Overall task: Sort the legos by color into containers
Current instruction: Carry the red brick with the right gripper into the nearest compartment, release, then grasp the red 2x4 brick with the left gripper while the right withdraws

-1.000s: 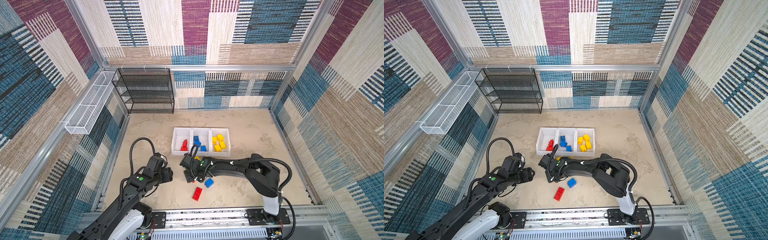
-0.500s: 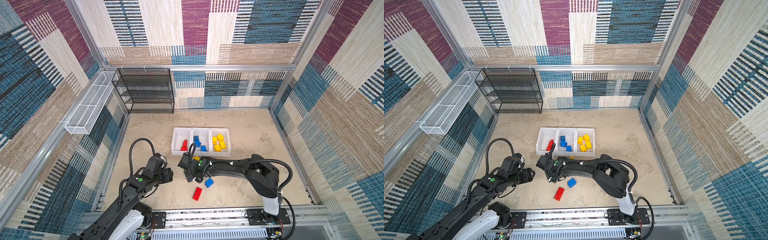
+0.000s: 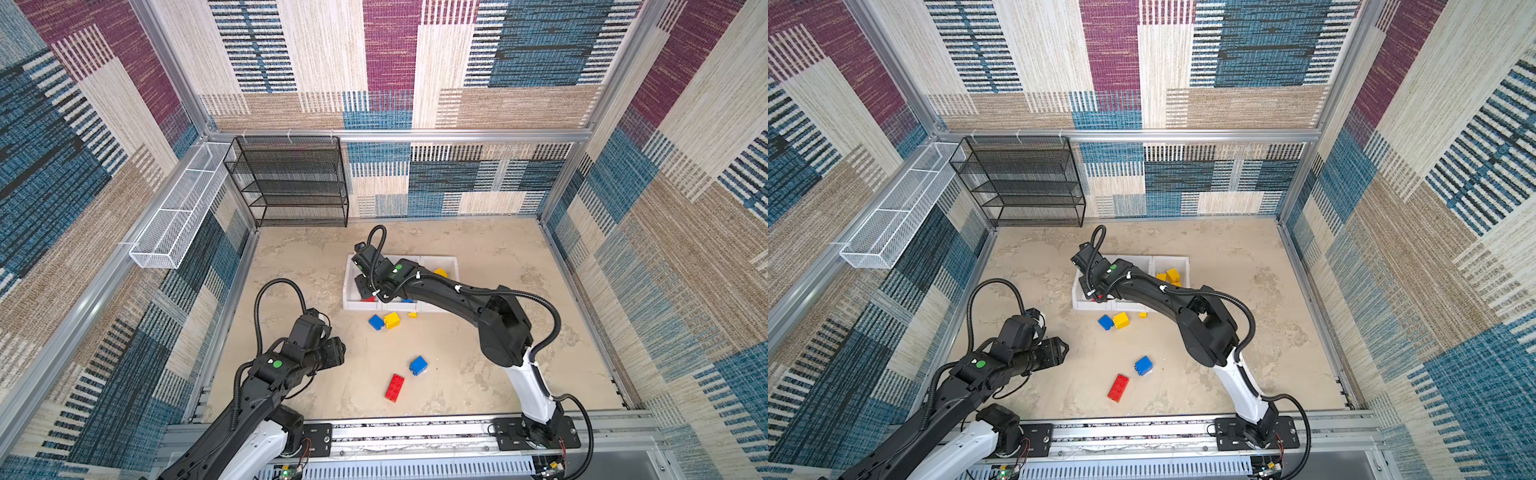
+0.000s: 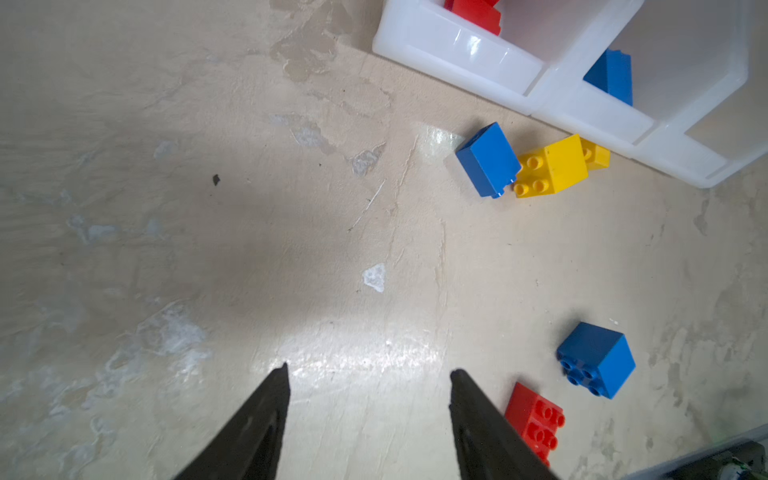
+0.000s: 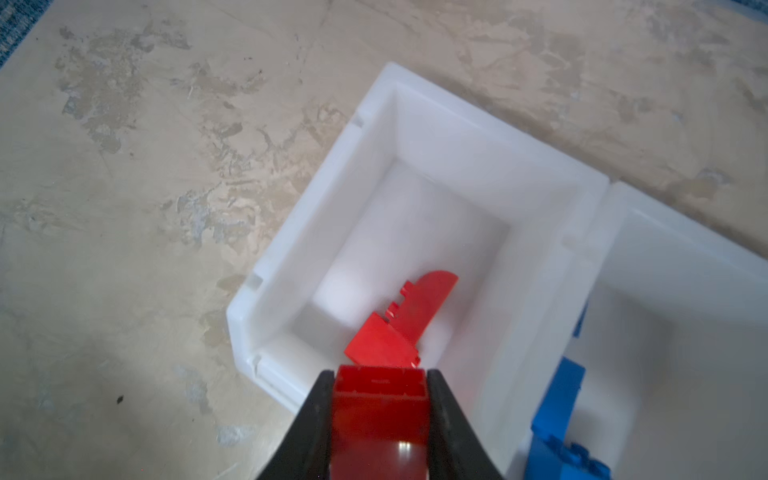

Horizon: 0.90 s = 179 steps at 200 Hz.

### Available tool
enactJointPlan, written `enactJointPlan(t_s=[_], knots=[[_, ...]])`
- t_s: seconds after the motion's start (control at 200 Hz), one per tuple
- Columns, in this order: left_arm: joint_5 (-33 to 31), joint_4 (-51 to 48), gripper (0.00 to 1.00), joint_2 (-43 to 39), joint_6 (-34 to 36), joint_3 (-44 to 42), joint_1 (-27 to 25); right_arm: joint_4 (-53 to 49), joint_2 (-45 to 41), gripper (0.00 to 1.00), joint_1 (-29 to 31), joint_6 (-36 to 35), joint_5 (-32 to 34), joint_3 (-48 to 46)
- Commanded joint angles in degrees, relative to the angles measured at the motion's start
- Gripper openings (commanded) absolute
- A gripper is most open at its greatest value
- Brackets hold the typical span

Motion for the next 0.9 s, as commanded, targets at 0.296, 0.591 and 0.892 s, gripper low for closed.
enactJointPlan(t_s=[0.296,0.591,0.892], knots=[[2.78,-1.23,0.64,-1.83,-1.28,-0.76,-0.09,-0.06,1.98,0.6,-1.13,-1.21,-1.53,3.02],[5.19,-0.42,0.64,-1.52,-0.71,-0.02,-0.48,2.0,-5.75,0.64,-2.33,-0.29,-2.04,-2.36],[3.12,3.0,0.64,4.5,-1.48,2.02,-13.41,7.79,-25.14,0.65,-6.01,4.52,-1.06,-25.0]])
